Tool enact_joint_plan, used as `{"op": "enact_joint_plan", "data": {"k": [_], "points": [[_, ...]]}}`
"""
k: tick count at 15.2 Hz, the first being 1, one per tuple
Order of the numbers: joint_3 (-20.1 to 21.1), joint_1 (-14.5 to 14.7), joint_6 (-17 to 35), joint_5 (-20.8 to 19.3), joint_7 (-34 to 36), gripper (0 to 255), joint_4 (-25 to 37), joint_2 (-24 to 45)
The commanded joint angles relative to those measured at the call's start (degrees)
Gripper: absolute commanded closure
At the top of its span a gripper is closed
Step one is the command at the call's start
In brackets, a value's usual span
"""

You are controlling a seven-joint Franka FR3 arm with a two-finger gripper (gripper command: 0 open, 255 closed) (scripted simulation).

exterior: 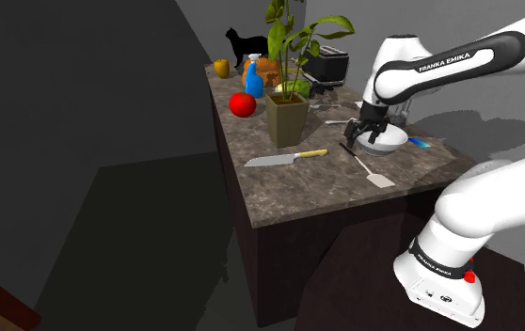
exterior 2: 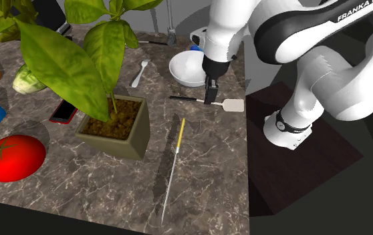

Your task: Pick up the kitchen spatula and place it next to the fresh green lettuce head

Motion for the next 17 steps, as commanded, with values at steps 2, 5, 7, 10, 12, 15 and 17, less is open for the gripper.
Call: {"op": "enact_joint_plan", "data": {"k": [2, 5, 7, 10, 12, 15, 17], "points": [[-1.81, -3.07, 4.45, -1.4, 1.7, 0, -2.62, 2.51], [-0.88, -4.33, 6.78, -0.66, 1.06, 0, -3.53, 4.02], [1.49, -6.74, 9.08, 1.14, -0.37, 0, -4.33, 5.62], [5.63, -10.75, 13.14, 4.21, -2.74, 0, -5.57, 8.57], [5.6, -10.72, 13.14, 4.18, -2.72, 0, -5.57, 8.57], [5.61, -10.73, 13.14, 4.19, -2.73, 0, -5.57, 8.57], [5.62, -10.74, 13.14, 4.2, -2.73, 0, -5.57, 8.57]]}}
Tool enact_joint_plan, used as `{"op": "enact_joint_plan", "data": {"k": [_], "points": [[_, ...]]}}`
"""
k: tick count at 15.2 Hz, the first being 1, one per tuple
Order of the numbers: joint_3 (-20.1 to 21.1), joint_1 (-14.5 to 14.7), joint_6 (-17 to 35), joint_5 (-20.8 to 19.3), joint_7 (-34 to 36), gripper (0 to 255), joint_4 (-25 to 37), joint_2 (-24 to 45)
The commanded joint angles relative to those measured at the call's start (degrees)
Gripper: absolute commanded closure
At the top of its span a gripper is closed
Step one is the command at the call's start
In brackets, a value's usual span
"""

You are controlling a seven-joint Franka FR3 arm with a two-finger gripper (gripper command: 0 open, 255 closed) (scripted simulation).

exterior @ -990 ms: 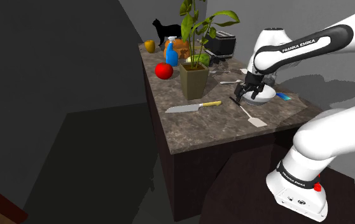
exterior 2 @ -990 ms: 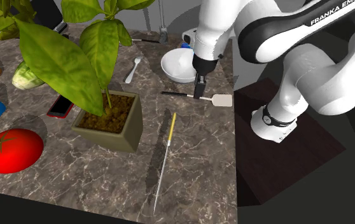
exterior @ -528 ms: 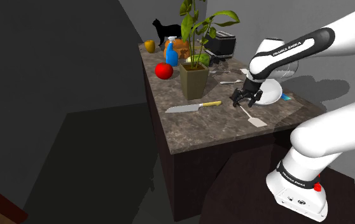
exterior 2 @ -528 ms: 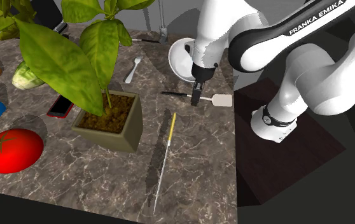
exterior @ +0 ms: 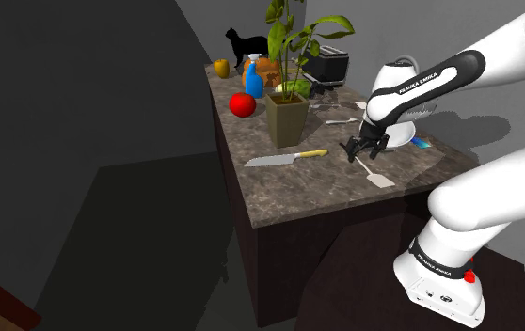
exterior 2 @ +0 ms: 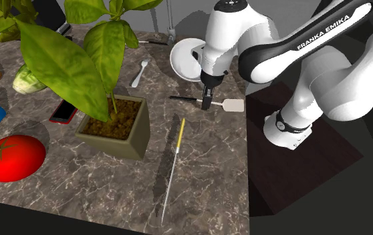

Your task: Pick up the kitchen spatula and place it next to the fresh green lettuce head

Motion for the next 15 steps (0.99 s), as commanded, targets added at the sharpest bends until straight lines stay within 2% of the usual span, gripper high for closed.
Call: {"op": "enact_joint_plan", "data": {"k": [1, 2, 11, 15], "points": [[-0.05, -0.07, 0.02, -0.05, -0.03, 0, -0.04, 0.07], [-0.05, -0.07, -0.01, -0.05, -0.04, 255, -0.05, 0.03], [-0.05, -0.07, 0.02, -0.05, -0.04, 255, -0.04, 0.07], [0.16, -0.07, -4.2, 0.05, -0.03, 255, 1.52, -2.59]]}}
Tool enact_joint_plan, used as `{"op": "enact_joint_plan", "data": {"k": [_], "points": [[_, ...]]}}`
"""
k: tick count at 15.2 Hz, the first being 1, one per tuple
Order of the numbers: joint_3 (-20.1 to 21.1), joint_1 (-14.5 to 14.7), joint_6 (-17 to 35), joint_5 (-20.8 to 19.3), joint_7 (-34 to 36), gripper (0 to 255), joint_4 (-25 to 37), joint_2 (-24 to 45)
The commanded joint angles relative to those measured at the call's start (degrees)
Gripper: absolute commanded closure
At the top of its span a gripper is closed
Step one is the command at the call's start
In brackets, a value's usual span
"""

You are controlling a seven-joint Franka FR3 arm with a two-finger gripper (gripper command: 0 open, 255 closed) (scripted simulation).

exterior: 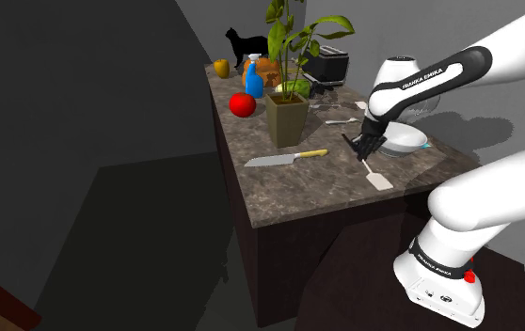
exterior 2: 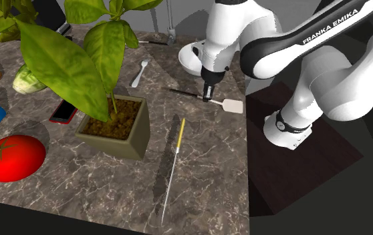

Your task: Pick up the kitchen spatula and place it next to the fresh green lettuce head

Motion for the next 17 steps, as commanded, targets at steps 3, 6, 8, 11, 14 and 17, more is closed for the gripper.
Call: {"op": "enact_joint_plan", "data": {"k": [3, 6, 8, 11, 14, 17], "points": [[0.16, 0.0, -4.24, 0.12, -0.07, 255, 1.86, -2.36], [0.31, 0.02, -7.21, 0.23, -0.08, 255, 3.3, -3.88], [0.41, 0.04, -9.13, 0.3, -0.09, 255, 4.33, -4.78], [0.55, 0.07, -11.94, 0.41, -0.11, 255, 5.96, -5.96], [0.69, 0.1, -14.66, 0.52, -0.13, 255, 7.7, -6.94], [0.82, 0.14, -17.3, 0.63, -0.15, 255, 9.53, -7.75]]}}
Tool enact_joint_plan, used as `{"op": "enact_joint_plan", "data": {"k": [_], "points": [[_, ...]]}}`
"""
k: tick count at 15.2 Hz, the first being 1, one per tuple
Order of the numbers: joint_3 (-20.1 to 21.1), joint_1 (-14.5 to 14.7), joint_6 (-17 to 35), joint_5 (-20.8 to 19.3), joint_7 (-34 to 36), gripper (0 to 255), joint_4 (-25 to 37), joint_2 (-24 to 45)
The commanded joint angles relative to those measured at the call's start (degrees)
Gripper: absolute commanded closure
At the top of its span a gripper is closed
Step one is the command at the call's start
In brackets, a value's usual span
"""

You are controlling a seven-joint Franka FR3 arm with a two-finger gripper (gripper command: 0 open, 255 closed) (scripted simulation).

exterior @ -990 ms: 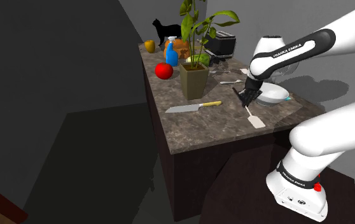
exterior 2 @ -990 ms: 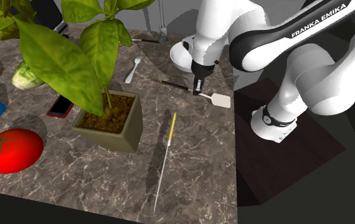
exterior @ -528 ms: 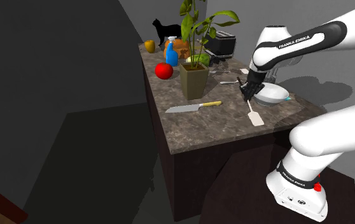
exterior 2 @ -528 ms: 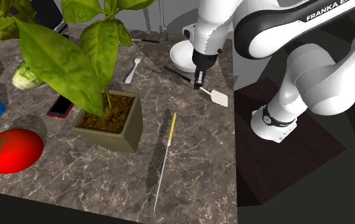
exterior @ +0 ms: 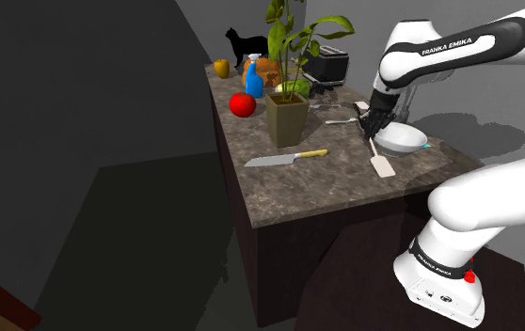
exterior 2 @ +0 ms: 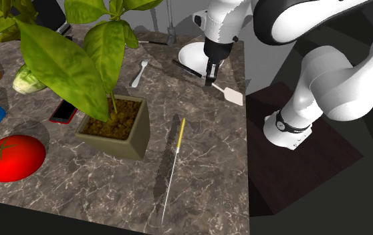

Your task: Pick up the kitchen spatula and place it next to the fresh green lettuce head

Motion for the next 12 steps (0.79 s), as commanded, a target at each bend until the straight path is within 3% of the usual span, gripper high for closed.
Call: {"op": "enact_joint_plan", "data": {"k": [1, 12], "points": [[0.17, 0.11, -1.96, 0.15, 0.07, 255, 1.7, -0.23], [0.6, 0.27, -10.98, 0.53, -0.02, 255, 9.3, -1.65]]}}
